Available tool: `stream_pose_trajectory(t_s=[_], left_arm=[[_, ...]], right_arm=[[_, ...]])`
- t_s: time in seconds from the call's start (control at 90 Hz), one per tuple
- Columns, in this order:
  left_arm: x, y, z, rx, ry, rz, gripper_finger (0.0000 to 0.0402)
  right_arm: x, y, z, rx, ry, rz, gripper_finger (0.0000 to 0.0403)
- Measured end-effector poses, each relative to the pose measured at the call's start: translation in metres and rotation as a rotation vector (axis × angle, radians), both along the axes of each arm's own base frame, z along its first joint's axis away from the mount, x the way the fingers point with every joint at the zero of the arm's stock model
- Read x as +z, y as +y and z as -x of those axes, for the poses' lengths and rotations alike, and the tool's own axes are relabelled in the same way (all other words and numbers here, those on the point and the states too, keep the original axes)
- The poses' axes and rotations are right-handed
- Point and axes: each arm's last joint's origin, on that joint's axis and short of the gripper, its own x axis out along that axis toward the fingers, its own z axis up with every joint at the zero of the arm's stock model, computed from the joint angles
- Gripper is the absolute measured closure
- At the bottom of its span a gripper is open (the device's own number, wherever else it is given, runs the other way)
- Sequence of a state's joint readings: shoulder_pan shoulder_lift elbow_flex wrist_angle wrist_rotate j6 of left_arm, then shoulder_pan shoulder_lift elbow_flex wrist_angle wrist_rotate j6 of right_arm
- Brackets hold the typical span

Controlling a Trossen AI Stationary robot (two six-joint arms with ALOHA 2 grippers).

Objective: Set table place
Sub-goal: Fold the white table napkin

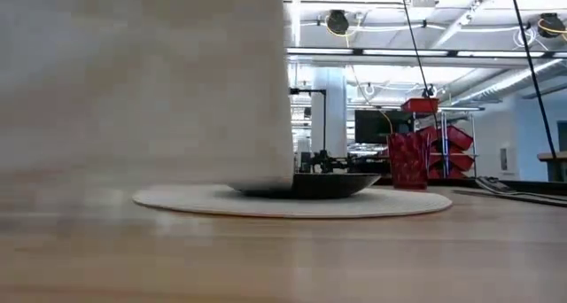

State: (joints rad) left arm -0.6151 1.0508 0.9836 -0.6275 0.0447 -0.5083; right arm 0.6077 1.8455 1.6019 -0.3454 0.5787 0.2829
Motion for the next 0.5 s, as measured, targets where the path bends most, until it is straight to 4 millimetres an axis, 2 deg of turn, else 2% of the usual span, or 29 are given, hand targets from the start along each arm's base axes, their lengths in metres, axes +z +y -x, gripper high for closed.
stream_pose_trajectory(t_s=[0.189, 0.289, 0.4, 0.5], left_arm=[[0.004, -0.038, 0.008, -0.153, -0.084, 0.085, 0.0402], [0.004, -0.051, 0.012, -0.191, -0.114, 0.094, 0.0401], [-0.006, -0.046, 0.018, -0.073, -0.093, -0.075, 0.0401], [-0.022, -0.035, 0.019, 0.080, -0.056, -0.235, 0.0401]], right_arm=[[0.003, 0.009, 0.004, 0.039, -0.023, -0.010, 0.0403], [0.003, 0.011, 0.005, 0.062, -0.019, -0.012, 0.0403], [-0.002, 0.009, 0.003, 0.039, -0.003, -0.001, 0.0403], [-0.018, -0.004, -0.009, -0.044, 0.048, 0.055, 0.0403]])
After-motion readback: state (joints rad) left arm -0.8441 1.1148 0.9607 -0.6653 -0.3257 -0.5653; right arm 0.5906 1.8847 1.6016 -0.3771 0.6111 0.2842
